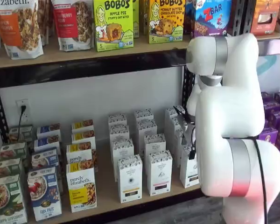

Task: Pick up the white box with a green strip in the middle, on the bottom shelf, the sixth box from the left

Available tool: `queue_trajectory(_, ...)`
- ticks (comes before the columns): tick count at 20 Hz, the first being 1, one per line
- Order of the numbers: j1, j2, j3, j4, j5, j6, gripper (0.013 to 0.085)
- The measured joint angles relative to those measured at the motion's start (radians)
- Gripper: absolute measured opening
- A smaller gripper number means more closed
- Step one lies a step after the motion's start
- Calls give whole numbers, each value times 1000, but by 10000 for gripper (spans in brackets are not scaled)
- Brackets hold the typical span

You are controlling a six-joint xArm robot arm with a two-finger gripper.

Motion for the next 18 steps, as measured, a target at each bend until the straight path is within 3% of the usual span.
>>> queue_trajectory(9,-11,83,-91,-146,21,115,850)
queue_trajectory(18,-10,117,-123,-169,7,136,850)
